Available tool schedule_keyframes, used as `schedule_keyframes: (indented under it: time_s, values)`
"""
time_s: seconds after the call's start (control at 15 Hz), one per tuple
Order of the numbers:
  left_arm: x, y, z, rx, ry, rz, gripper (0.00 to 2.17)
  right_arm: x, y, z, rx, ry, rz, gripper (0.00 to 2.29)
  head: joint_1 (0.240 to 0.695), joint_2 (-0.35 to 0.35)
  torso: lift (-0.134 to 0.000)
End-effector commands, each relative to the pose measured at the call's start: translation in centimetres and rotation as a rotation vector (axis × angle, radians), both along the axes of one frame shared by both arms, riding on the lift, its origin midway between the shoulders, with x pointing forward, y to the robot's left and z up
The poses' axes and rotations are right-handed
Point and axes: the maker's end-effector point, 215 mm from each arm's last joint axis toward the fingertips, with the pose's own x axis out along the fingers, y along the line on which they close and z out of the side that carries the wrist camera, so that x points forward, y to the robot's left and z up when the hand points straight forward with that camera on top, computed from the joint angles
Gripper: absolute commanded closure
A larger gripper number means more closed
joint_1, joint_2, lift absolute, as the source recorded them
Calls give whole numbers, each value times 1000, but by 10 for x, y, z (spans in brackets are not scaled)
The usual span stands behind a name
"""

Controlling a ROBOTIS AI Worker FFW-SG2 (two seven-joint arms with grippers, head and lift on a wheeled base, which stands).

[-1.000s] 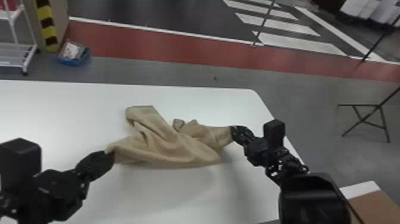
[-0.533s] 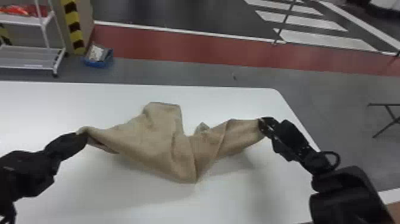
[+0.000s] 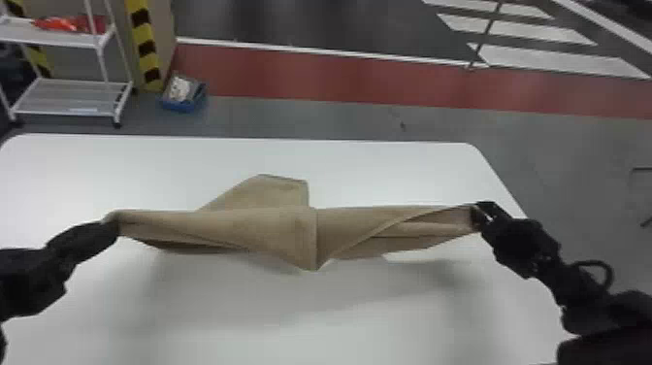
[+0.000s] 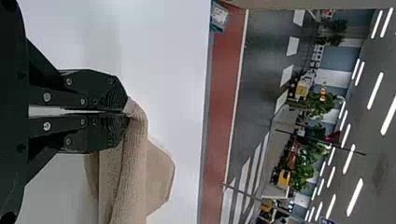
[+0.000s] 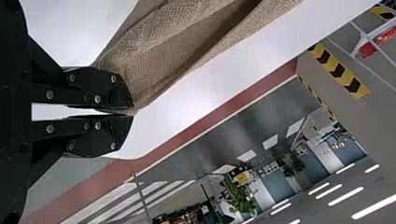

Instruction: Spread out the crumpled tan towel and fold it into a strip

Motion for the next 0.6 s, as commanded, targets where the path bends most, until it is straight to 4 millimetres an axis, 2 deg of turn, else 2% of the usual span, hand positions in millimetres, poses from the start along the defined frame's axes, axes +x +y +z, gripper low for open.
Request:
schedule_keyframes:
  time_s: [0.0, 0.07, 0.27, 0.33, 0.47, 0.53]
  values:
    - [-8, 0, -10, -10, 32, 1, -2, -22, 5, -2, -21, 11, 46, 1055, 695, -204, -124]
    - [-8, 1, -9, -10, 32, 3, -2, -31, 13, -3, -31, 11, 84, 1055, 695, -207, -124]
    - [-21, 6, -17, -35, 106, 6, 26, -48, 8, -12, -38, 35, 77, 1055, 695, -202, -124]
    - [-20, 2, -16, -45, 104, -1, 29, -52, 8, -14, -38, 39, 76, 1055, 695, -203, -124]
    - [-13, -28, -10, -52, 92, -55, 29, -59, 17, -13, -31, 38, 84, 1055, 695, -206, -124]
    - [-8, -51, -6, -54, 83, -98, 36, -63, 24, -13, -25, 37, 88, 1055, 695, -210, -124]
